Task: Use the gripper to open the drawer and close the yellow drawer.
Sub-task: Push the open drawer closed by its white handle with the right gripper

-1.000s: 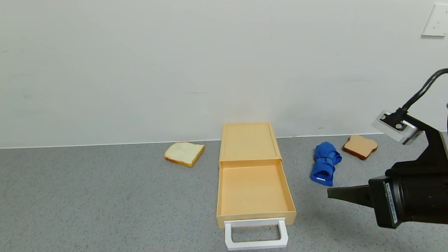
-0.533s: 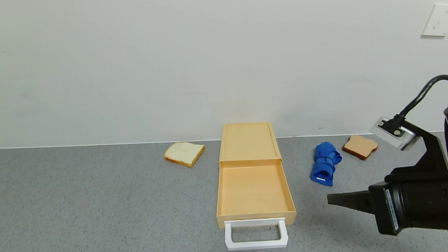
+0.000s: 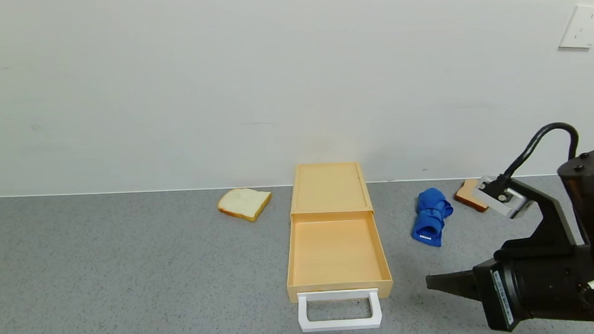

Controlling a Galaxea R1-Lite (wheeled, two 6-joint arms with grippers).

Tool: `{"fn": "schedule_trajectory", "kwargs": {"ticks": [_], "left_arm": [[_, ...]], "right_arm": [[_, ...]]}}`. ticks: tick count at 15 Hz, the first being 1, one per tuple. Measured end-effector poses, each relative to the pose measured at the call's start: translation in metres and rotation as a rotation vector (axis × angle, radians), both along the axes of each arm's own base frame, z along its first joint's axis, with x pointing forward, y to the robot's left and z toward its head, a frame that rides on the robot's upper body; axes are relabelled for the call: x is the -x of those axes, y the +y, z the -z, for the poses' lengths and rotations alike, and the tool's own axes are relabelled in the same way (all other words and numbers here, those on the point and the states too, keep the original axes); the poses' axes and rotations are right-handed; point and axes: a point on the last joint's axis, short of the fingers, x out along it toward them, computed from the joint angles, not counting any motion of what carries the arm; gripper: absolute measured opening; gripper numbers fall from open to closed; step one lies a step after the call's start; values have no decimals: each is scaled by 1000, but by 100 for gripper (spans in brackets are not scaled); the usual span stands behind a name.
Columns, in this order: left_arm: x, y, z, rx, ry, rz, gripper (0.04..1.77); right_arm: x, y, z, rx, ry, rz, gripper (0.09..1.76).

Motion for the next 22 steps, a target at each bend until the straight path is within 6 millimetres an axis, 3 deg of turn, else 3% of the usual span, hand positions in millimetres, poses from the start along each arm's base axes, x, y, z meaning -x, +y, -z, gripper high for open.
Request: {"fn": "schedule_trajectory", "kwargs": {"ticks": [5, 16, 22], "left_arm": [[0, 0, 0, 0, 0, 1, 173], [0, 0, 0, 0, 0, 0, 173], [0, 0, 0, 0, 0, 1, 173]], "right_arm": [[-13, 29, 24, 46, 72, -45, 12], [-49, 112, 83, 181, 147, -20, 12], [-62, 136, 106, 226, 160, 1, 12]]}}
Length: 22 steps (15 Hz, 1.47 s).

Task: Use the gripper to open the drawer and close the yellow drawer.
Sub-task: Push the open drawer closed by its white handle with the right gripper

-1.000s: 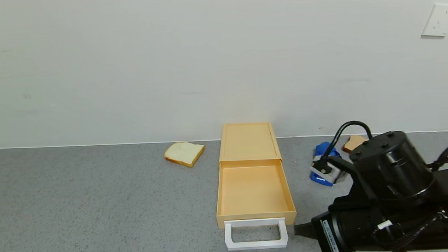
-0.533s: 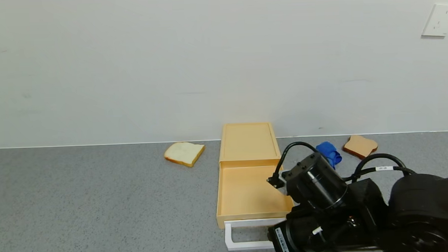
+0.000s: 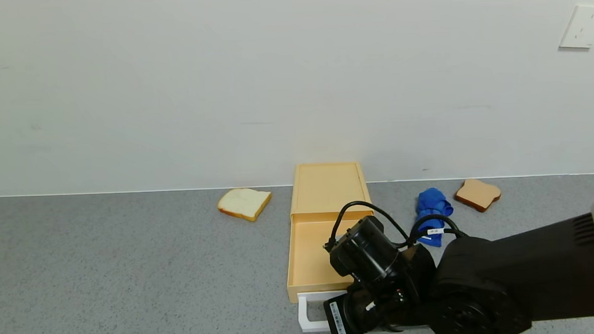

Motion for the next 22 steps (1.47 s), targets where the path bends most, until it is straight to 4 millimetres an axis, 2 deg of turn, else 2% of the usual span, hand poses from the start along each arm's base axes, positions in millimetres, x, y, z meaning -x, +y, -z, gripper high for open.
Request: {"fn": "schedule_trajectory", "kwargs": {"ticks": [7, 22], "left_arm": [[0, 0, 0, 0, 0, -1, 173], [0, 0, 0, 0, 0, -1, 173]], "right_arm": [[-9, 9, 14, 35, -10, 29, 12], [-25, 16, 13, 37, -60, 69, 12]]}}
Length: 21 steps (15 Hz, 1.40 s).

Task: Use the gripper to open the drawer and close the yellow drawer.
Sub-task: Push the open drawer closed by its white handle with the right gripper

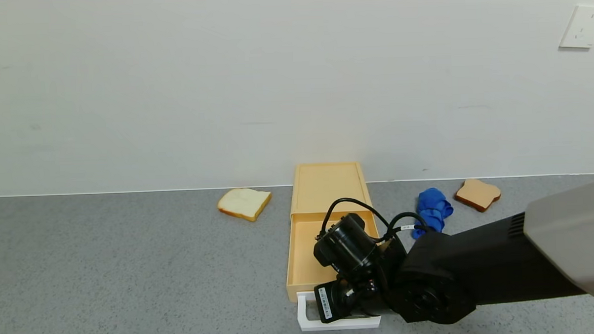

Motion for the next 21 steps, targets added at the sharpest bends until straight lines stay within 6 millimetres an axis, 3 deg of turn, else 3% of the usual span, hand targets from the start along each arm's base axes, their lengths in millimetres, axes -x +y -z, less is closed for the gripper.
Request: {"fn": "schedule_trajectory", "kwargs": {"ticks": [21], "left_arm": [[0, 0, 0, 0, 0, 0, 173]], "right_arm": [[-34, -7, -8, -3, -66, 18, 12]]}}
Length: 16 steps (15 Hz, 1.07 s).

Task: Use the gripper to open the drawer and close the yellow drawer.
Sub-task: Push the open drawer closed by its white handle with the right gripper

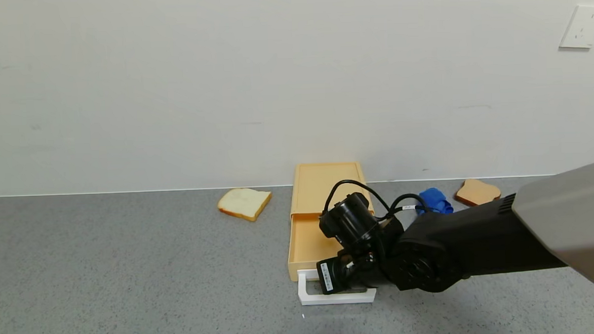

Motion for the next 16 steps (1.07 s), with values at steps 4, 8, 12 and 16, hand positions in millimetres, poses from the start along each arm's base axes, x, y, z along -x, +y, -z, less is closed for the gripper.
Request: {"fn": "schedule_trajectory", "kwargs": {"ticks": [4, 8, 12, 16], "left_arm": [[0, 0, 0, 0, 0, 0, 173], [0, 0, 0, 0, 0, 0, 173], [0, 0, 0, 0, 0, 0, 173], [0, 0, 0, 0, 0, 0, 173]], "right_arm": [[-9, -1, 0, -11, -14, 13, 12], [-19, 0, 1, -18, -25, 27, 12], [-32, 0, 0, -25, -47, 35, 12], [-47, -1, 1, -27, -72, 44, 12]]}}
